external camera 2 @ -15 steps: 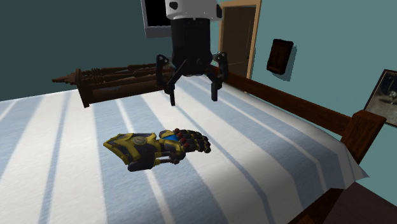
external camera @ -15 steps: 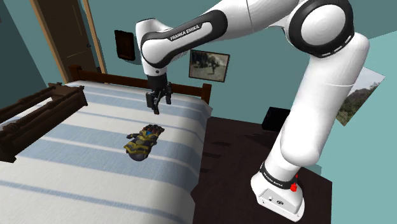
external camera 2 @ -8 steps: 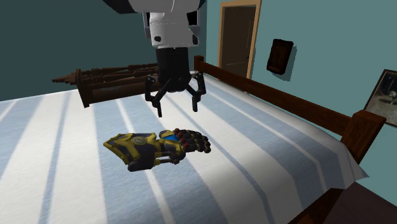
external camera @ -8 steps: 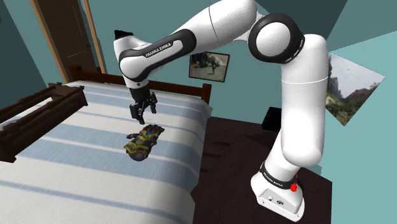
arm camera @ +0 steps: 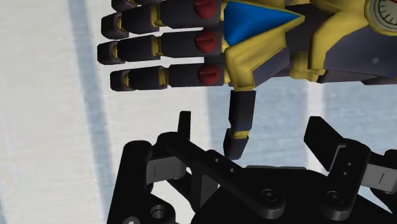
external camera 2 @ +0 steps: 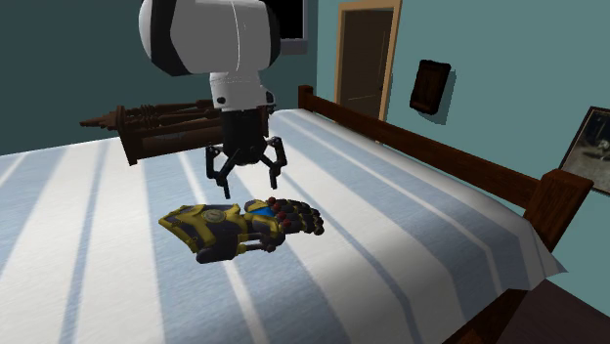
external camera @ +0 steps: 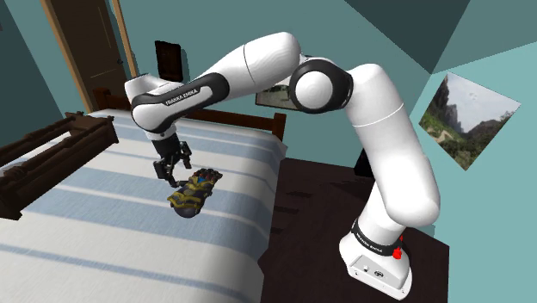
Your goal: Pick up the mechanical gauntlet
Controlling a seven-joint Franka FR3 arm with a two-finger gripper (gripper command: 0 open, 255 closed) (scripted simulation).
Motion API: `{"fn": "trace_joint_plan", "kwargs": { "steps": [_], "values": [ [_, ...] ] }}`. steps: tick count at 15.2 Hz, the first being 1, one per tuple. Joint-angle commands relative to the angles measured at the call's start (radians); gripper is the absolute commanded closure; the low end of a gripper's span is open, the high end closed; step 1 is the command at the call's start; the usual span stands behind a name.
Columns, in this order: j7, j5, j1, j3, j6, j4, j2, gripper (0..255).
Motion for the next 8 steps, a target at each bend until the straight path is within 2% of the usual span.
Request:
{"fn": "trace_joint_plan", "kwargs": {
  "steps": [1, 8],
  "values": [
    [-0.001, -0.004, 0.006, -0.001, 0.005, 0.02, 0.027, 0],
    [0.002, -0.01, 0.008, -0.006, 0.056, 0.006, 0.065, 0]
  ]
}}
